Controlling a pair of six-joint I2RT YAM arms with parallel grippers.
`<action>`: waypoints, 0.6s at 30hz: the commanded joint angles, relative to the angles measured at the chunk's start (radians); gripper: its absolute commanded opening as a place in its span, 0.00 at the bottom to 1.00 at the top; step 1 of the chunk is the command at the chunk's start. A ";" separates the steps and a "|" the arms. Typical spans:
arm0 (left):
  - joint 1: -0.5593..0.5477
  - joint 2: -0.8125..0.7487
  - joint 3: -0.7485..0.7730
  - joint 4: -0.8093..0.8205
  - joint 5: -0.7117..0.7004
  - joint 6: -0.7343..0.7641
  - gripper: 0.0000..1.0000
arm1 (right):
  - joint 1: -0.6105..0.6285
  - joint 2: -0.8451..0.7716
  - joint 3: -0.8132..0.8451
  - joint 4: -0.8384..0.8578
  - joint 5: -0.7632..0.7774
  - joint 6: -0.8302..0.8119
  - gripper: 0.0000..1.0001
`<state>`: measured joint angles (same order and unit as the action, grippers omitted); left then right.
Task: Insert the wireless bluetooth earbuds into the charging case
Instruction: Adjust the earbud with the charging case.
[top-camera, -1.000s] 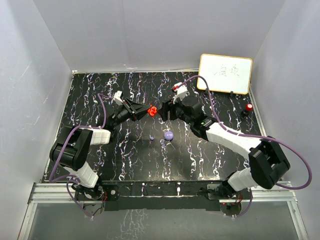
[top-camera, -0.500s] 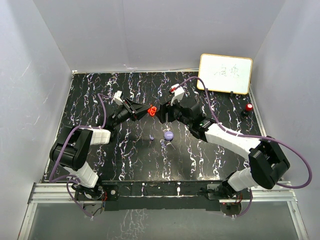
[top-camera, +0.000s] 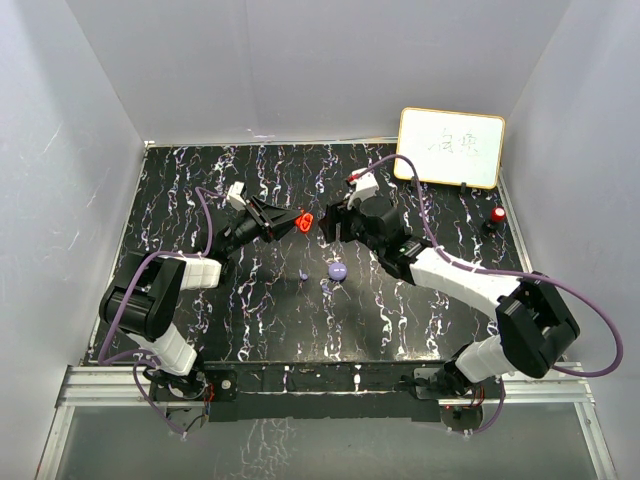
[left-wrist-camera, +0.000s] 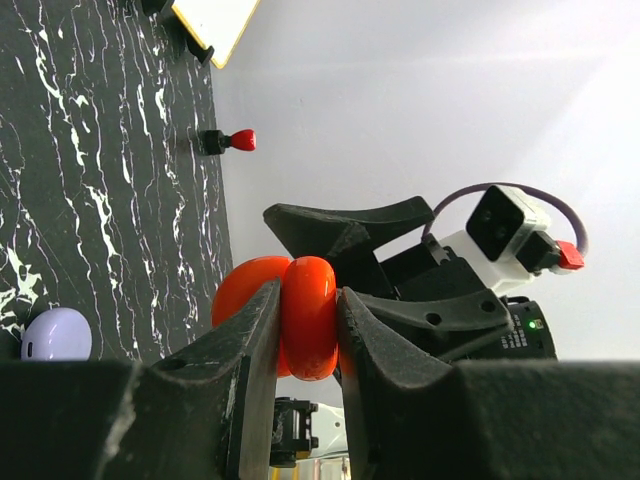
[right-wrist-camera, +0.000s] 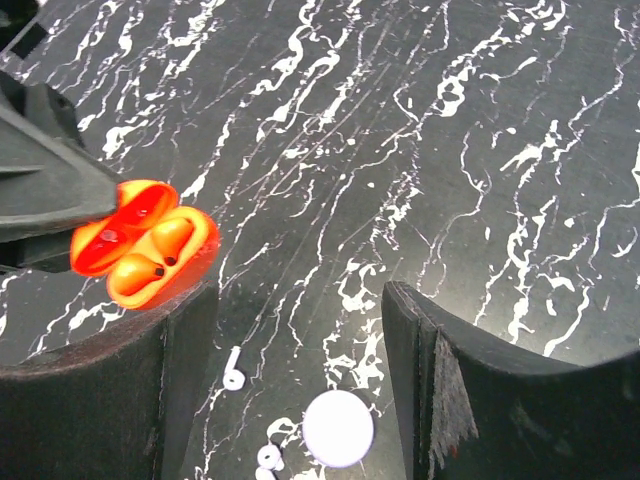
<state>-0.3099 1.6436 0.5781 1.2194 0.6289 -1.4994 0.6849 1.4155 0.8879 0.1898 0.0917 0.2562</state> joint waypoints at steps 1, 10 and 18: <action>-0.003 -0.013 0.028 0.062 0.012 -0.008 0.00 | -0.016 0.012 -0.003 0.026 0.061 0.024 0.65; -0.003 0.044 0.027 0.167 0.020 -0.076 0.00 | -0.029 0.102 0.041 0.044 0.020 0.029 0.65; -0.003 0.051 0.038 0.182 0.023 -0.088 0.00 | -0.052 0.162 0.054 0.120 -0.051 0.049 0.65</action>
<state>-0.3099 1.7126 0.5816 1.3106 0.6369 -1.5780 0.6426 1.5665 0.8806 0.2028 0.0750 0.2932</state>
